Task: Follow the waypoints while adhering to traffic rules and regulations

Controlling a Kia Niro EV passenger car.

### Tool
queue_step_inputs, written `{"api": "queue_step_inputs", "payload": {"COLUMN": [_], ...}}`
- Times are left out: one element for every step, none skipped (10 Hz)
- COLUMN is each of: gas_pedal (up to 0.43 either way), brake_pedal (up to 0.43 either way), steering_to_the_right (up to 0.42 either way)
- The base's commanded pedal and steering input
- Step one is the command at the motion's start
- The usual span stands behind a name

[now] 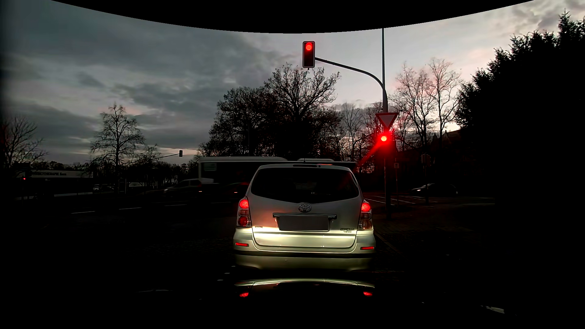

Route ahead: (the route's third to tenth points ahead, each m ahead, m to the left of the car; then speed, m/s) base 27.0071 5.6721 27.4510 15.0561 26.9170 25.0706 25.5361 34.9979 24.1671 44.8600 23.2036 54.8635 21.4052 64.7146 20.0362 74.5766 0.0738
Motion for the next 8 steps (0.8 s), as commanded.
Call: {"api": "queue_step_inputs", "payload": {"gas_pedal": [0.000,0.000,0.000,0.000,0.000,0.000,0.000,0.000], "brake_pedal": [0.146,0.146,0.165,0.244,0.366,0.451,0.482,0.494], "steering_to_the_right": [-0.001,-0.001,0.000,0.000,-0.001,-0.001,-0.001,-0.001]}}
